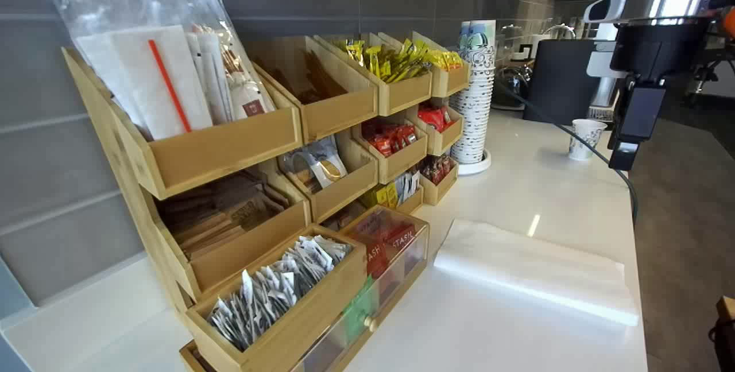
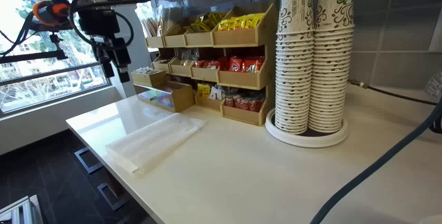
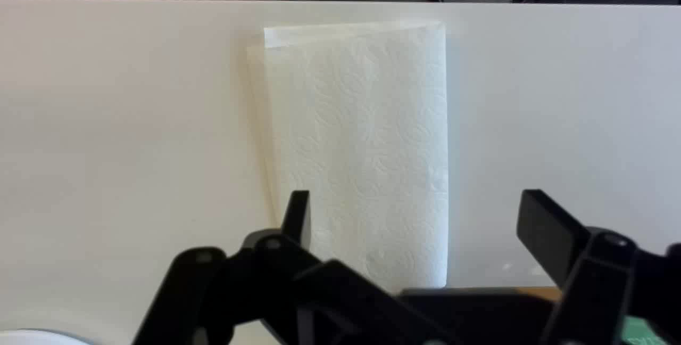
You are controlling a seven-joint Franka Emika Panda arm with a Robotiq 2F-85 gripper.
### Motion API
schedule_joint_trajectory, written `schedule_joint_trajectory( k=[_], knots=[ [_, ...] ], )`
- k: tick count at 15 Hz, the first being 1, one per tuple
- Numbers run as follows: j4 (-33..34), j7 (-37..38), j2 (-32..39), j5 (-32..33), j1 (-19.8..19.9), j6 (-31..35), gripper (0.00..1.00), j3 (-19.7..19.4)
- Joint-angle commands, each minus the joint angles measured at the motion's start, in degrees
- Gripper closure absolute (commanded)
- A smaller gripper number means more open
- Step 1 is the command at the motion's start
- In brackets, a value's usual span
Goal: Remove one yellow sachet from the topmost shelf and place it on the napkin.
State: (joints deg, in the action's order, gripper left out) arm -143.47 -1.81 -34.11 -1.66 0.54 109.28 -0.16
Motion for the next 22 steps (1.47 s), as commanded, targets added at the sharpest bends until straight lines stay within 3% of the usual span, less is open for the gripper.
schedule_joint_trajectory(
  k=[1,13,22],
  knots=[
    [0.1,0.1,0.0,0.1,-0.2,-0.1,0.00,-0.2],
    [0.1,0.1,0.0,0.1,-0.2,-0.1,0.00,-0.2],
    [8.0,-8.8,3.8,2.7,-4.7,14.8,0.00,1.8]
  ],
)
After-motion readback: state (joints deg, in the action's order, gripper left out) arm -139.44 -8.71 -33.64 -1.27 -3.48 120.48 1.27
